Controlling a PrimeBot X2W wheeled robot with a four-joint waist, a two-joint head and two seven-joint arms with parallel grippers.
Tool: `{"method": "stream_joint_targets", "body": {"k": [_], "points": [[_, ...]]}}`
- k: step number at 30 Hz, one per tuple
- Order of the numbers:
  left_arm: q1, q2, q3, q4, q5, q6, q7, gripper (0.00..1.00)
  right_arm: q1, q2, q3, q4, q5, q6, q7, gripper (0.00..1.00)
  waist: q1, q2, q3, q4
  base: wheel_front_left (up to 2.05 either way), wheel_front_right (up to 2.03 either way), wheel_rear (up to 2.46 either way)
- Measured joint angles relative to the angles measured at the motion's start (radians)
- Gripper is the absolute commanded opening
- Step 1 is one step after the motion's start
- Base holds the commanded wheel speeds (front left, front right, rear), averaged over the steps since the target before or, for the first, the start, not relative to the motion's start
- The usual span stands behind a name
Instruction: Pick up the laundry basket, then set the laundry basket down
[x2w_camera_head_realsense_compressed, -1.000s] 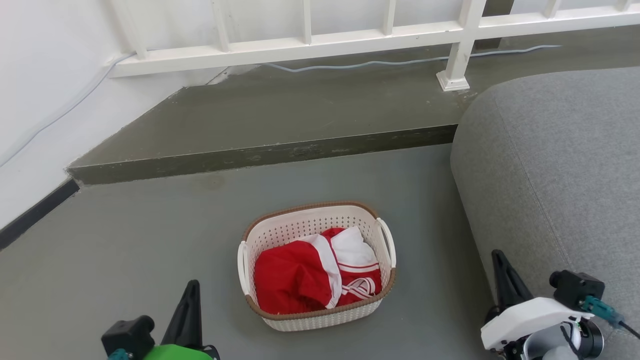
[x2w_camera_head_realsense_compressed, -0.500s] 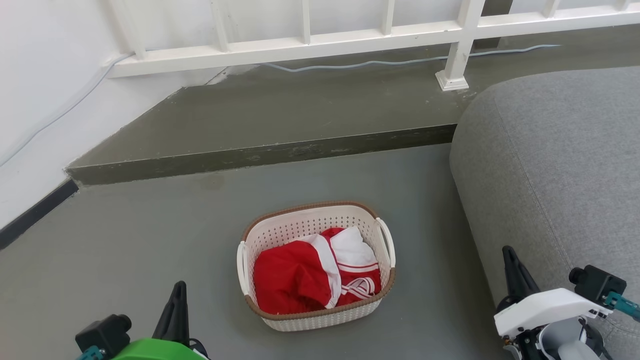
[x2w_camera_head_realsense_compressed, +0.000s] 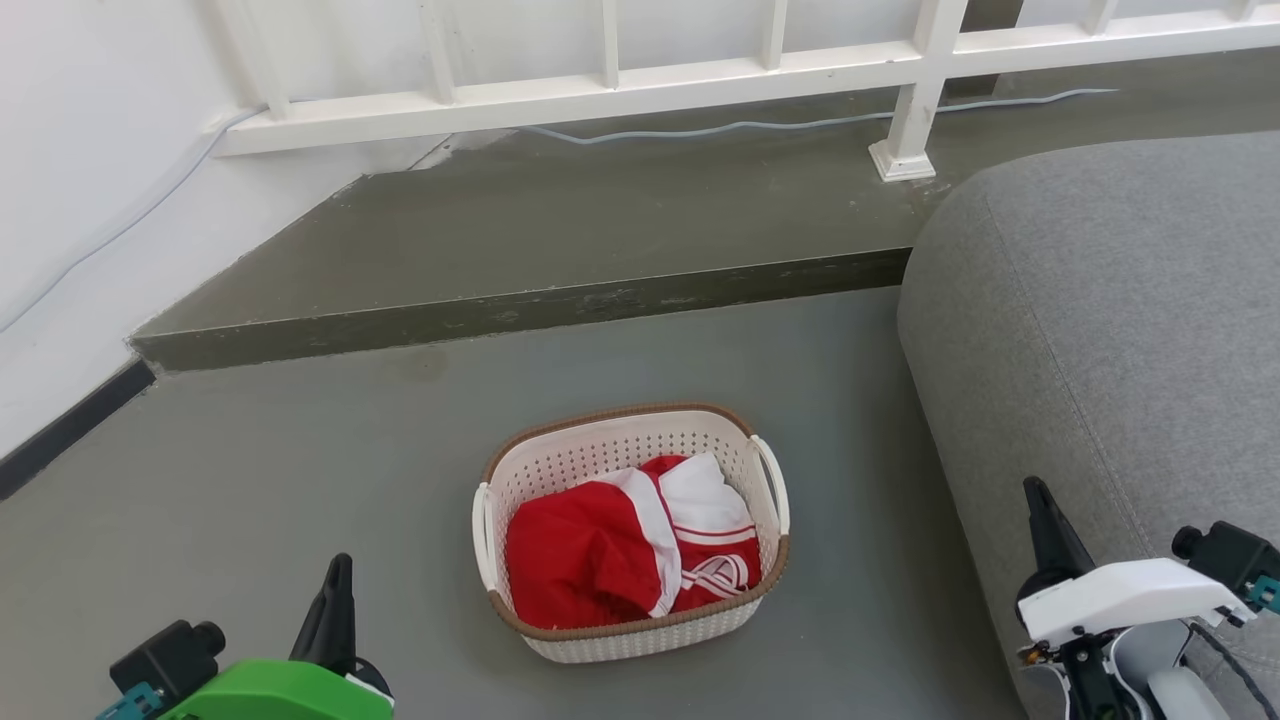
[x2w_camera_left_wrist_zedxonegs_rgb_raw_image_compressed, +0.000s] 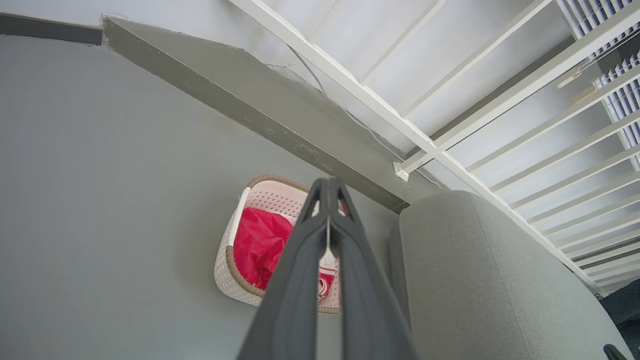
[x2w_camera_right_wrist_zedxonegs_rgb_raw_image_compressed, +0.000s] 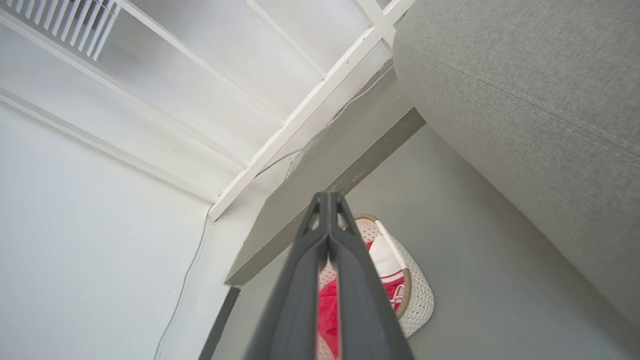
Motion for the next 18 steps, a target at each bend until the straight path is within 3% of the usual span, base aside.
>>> {"method": "stream_joint_targets", "body": {"k": [18], "points": [[-0.038, 0.007, 0.049, 0.033, -0.23, -0.037, 0.047, 0.0, -0.035, 0.005, -0.057, 0.007, 0.228, 0.038, 0.048, 0.0, 0.0, 0.0, 0.0, -0.003, 0.0, 0.0, 0.0]]}}
